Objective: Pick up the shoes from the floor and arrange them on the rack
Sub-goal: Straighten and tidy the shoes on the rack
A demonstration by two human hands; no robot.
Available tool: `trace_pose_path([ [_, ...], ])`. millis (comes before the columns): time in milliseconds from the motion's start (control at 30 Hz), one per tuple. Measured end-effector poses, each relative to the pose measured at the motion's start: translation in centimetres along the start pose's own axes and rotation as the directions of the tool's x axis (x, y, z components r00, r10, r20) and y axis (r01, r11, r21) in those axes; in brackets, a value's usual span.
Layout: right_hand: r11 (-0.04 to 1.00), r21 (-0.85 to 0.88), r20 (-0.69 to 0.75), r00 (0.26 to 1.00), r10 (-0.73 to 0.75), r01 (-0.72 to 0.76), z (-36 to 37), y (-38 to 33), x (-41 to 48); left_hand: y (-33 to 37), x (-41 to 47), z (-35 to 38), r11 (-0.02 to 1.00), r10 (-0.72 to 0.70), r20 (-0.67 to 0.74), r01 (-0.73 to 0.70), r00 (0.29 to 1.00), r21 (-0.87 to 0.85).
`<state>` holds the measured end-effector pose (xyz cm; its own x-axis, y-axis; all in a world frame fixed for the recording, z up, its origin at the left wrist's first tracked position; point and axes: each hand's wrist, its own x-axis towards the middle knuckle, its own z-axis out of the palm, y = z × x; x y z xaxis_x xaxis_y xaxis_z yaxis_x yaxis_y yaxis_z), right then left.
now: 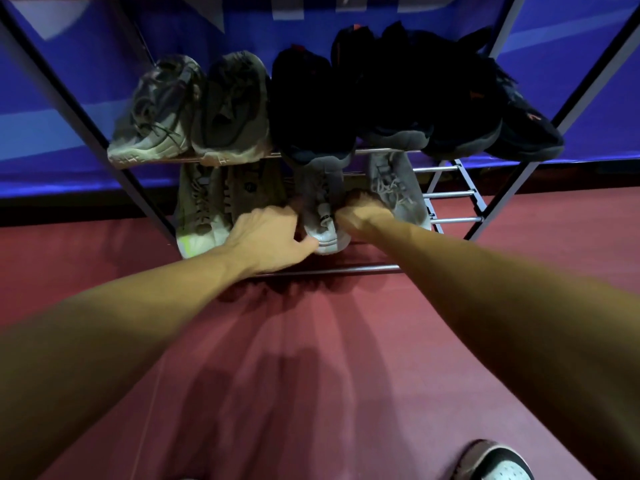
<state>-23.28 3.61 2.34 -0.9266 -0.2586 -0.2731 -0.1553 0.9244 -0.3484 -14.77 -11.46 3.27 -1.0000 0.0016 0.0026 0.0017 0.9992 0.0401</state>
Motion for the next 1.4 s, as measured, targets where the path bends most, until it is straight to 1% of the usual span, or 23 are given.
trace_pose_path([
  [33,1.0,0.0,-0.001,1.0,0.002,-0.002,-0.2,0.2,0.1,-0.6,0.0,-0.1,0.999,-0.024,-0.013,0.024,1.0,0.022],
  [67,1.0,0.004,0.0,1.0,0.007,-0.007,-0.4,0.4,0.3,-1.1,0.1,-0.1,0.997,-0.066,0.005,0.066,0.998,0.03],
  [133,1.0,0.021,-0.005,1.0,0.015,-0.015,-0.6,0.6,0.1,-1.9,0.0,0.0,0.989,-0.144,0.107,0.138,0.984,0.059],
  [167,0.999,0.033,-0.008,1.0,0.002,-0.001,-0.6,0.6,0.0,-2.1,0.0,0.3,0.988,-0.135,0.145,0.123,0.98,0.092],
  [233,0.999,0.053,-0.013,1.0,-0.009,0.009,-0.4,0.8,-0.1,-2.2,0.2,0.8,0.987,-0.066,0.173,0.039,0.983,0.153],
  [300,0.995,0.102,-0.025,0.999,0.019,-0.017,-0.5,0.8,0.0,-2.2,0.5,1.0,0.989,-0.014,0.185,-0.014,0.983,0.147],
  [467,0.979,0.2,-0.03,0.998,0.046,-0.039,-0.5,1.8,0.4,-2.5,0.3,1.0,0.99,0.086,0.128,-0.099,0.988,0.096],
  [567,0.936,0.348,0.039,0.999,0.034,-0.046,-0.7,2.7,0.3,-2.8,-0.2,0.9,0.984,0.131,0.116,-0.143,0.985,0.102],
  [600,0.944,0.325,0.045,0.998,0.051,-0.063,-0.8,2.7,0.1,-2.8,-0.4,0.9,0.982,0.144,0.111,-0.156,0.983,0.106],
  [667,0.97,0.241,-0.013,0.999,0.051,-0.047,-1.0,2.2,-0.3,-2.5,-0.8,1.0,0.977,0.164,0.11,-0.176,0.98,0.116],
  [700,0.971,0.235,-0.024,0.999,0.049,-0.042,-1.2,1.9,-0.7,-2.4,-0.9,1.0,0.975,0.173,0.114,-0.187,0.978,0.122],
  [767,0.98,0.201,-0.014,1.0,0.008,-0.005,-1.5,1.6,-1.6,-2.1,-1.0,0.9,0.971,0.186,0.127,-0.201,0.974,0.125],
  [867,0.987,0.159,0.025,1.0,-0.004,0.0,-2.2,1.7,-2.8,-1.7,-0.6,0.2,0.963,0.184,0.215,-0.22,0.959,0.156],
  [933,0.993,0.115,0.014,1.0,-0.007,0.005,-2.9,2.2,-3.6,-1.0,-0.4,-0.5,0.967,0.161,0.258,-0.205,0.953,0.155],
  [1033,0.996,0.083,0.037,0.998,-0.041,0.038,-4.0,3.0,-5.0,0.4,-0.4,-1.9,0.979,0.154,0.193,-0.175,0.969,0.1],
  [1100,0.998,0.014,0.03,0.998,-0.063,0.062,-5.0,3.0,-6.3,1.3,-0.6,-3.0,0.982,0.164,0.155,-0.175,0.974,0.063],
  [1167,0.994,-0.053,0.027,0.996,-0.09,0.091,-6.0,2.7,-7.4,2.3,-1.0,-4.0,0.976,0.198,0.153,-0.21,0.968,0.066],
  [1267,0.982,-0.135,0.097,0.988,-0.121,0.133,-7.9,2.0,-8.9,3.8,-1.6,-5.7,0.946,0.276,0.18,-0.3,0.944,0.125],
  [1333,0.976,-0.164,0.156,0.981,-0.119,0.145,-9.0,1.6,-9.9,4.6,-2.0,-7.3,0.91,0.33,0.225,-0.372,0.917,0.182],
  [1400,0.964,-0.205,0.222,0.967,-0.125,0.172,-10.2,1.0,-11.0,5.2,-2.5,-9.1,0.871,0.358,0.302,-0.432,0.883,0.232],
])
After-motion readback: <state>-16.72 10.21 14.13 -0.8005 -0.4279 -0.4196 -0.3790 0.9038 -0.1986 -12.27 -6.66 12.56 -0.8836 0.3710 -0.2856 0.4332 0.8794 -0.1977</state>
